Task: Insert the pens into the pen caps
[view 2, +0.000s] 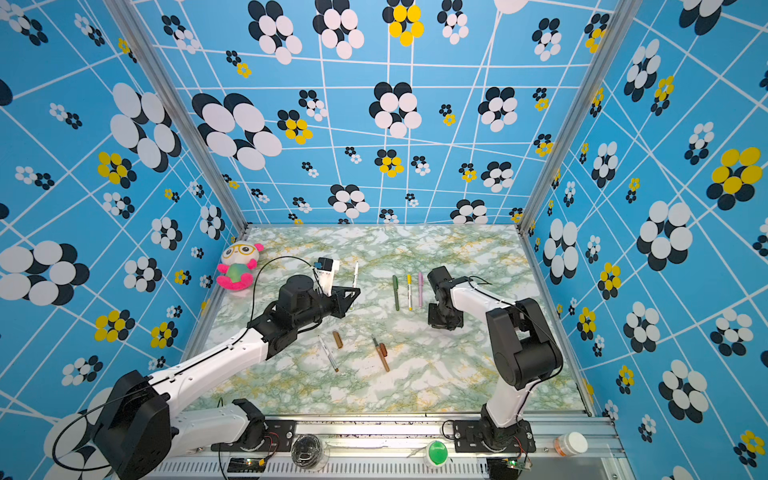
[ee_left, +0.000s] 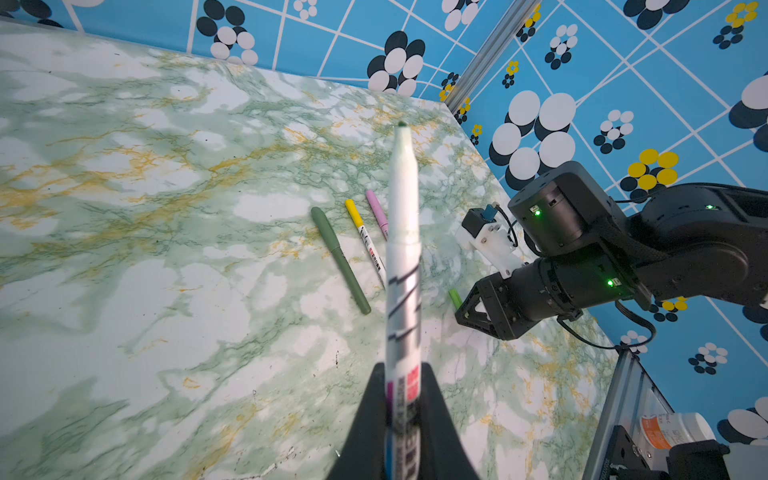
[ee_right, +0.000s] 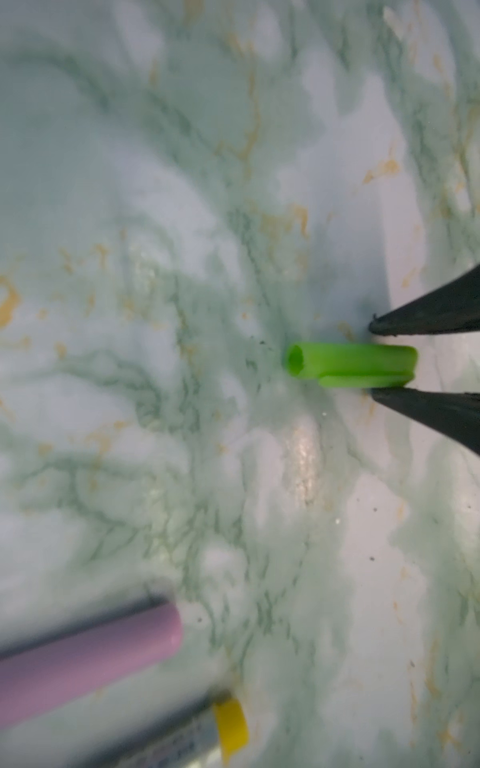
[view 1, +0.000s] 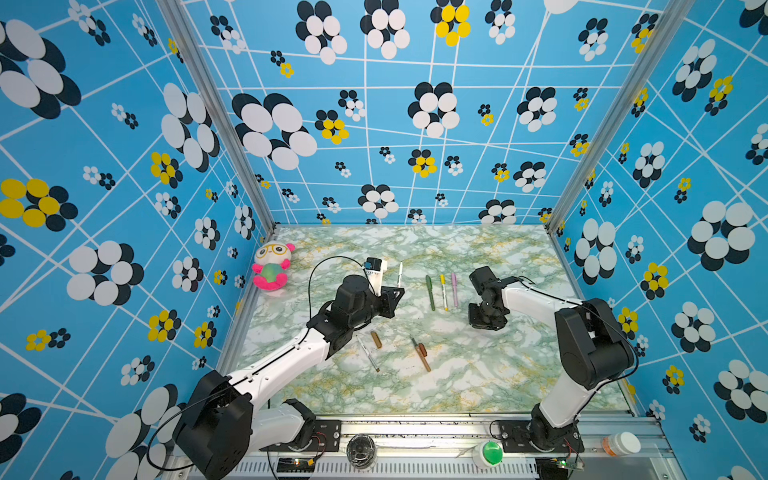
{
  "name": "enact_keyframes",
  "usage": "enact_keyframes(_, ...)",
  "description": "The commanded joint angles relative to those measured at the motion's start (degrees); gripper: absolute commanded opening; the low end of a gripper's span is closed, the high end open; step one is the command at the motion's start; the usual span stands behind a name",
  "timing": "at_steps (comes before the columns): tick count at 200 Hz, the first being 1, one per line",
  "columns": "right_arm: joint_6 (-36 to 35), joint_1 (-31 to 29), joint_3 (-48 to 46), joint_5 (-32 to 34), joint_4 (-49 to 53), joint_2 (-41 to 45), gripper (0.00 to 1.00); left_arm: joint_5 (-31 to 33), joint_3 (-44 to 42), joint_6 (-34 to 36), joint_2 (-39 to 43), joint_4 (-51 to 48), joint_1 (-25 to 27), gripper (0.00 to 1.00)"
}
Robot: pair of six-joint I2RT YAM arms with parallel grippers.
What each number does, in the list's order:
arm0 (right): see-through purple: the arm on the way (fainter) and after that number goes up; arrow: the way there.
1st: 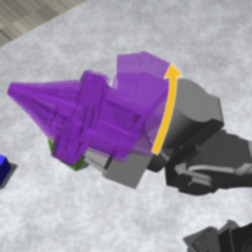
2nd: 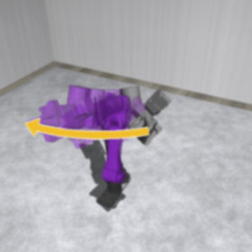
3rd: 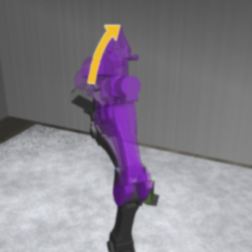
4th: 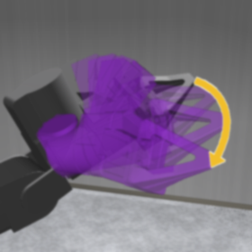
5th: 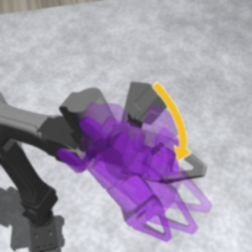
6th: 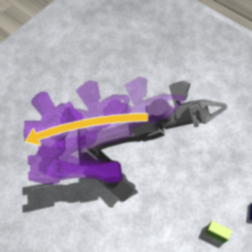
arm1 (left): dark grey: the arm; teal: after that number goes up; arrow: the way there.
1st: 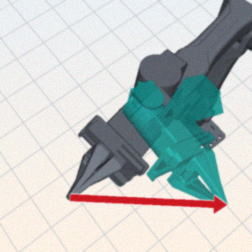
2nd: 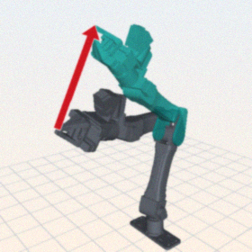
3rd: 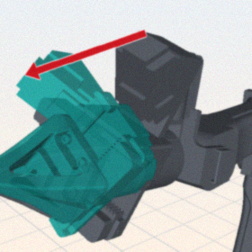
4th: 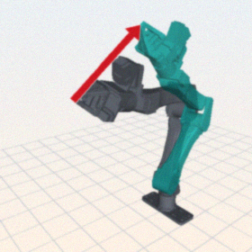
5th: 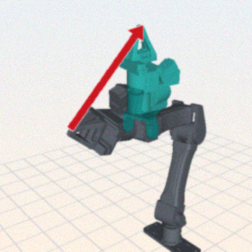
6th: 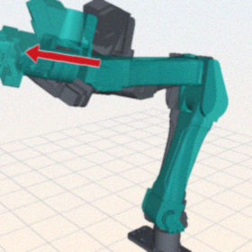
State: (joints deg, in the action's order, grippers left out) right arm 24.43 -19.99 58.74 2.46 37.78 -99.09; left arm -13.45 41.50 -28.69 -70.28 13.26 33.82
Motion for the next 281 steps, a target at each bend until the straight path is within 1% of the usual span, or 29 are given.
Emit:
enact_keyframes(1, 0.7, -0.3, -1.2, 0.0, 3.7, 0.9, 0.35, -0.5, 0.8, 0.7, 0.2, -0.2, -0.3, 0.00)
enact_keyframes(31, 1.6, -0.4, -0.6, -2.0, 4.0, 3.3, 0.42, -0.5, 1.0, 0.7, 0.3, -0.6, -0.4, 0.00)
enact_keyframes(64, 3.5, -0.7, -0.7, -9.5, 3.3, 8.0, 0.45, -0.3, 1.2, 0.9, 0.3, -0.8, -0.3, 0.00)
enact_keyframes(83, 5.0, -0.9, -0.9, -12.8, 3.5, 10.0, 0.47, -0.3, 1.2, 0.9, 0.2, -0.8, -0.3, 0.00)
enact_keyframes(116, 7.5, -1.2, -1.9, -17.3, 0.7, 10.4, 0.48, -0.4, 1.1, 0.8, -0.1, -0.4, -0.4, 0.00)
enact_keyframes(147, 9.5, -1.2, -2.5, -17.8, -2.6, 7.9, 0.49, -0.4, 1.0, 0.8, 0.4, -0.5, -0.4, 0.00)
enact_keyframes(201, 12.4, -1.1, -2.5, -16.6, -7.1, 3.8, 0.50, 0.1, 1.0, 1.2, 1.2, -0.9, -0.3, 0.00)
enact_keyframes(232, 13.0, -0.9, -2.6, -15.9, -7.4, 2.1, 0.50, 0.2, 1.0, 1.5, 1.3, -1.2, -0.3, 0.00)
enact_keyframes(281, 13.5, 0.8, -4.6, -14.2, -6.7, 2.3, 0.50, 0.2, 1.0, 1.5, 1.0, -0.9, -0.4, 0.00)
